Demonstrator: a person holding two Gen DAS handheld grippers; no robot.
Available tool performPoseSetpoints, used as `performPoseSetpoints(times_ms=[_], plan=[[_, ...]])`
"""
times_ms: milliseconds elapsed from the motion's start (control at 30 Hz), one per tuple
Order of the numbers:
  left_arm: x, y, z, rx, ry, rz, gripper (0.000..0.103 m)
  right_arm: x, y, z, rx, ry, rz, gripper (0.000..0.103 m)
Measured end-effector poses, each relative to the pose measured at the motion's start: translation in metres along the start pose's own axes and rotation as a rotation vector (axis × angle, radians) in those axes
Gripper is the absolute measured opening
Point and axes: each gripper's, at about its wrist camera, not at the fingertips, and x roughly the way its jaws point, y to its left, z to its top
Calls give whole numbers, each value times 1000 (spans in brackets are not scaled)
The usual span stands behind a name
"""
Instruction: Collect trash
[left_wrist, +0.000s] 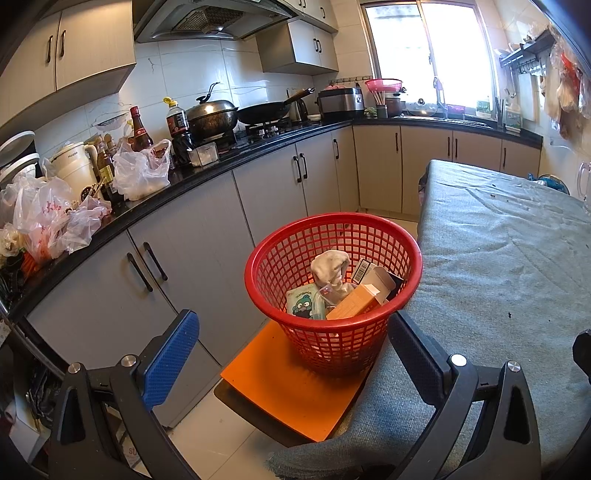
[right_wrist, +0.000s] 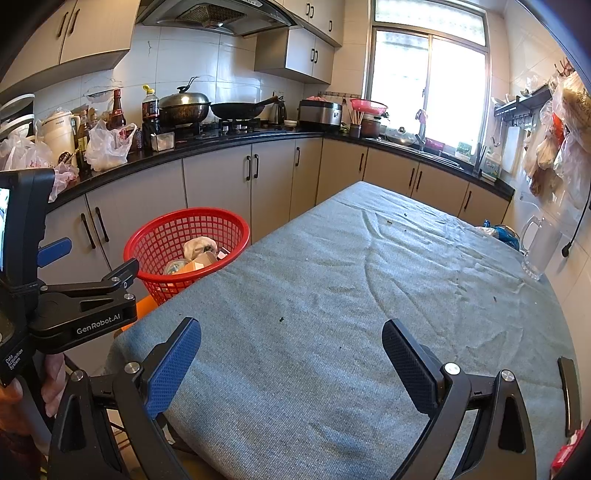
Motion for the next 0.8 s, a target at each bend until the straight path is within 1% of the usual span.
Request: performPoseSetpoints(times_ms=[533, 800], plan=[[0, 1, -1, 2, 0, -2, 102, -1, 0, -1, 4, 2, 3, 100], [-2, -6, -2, 25, -2, -1, 102, 0, -6, -4, 21, 8, 6, 100]])
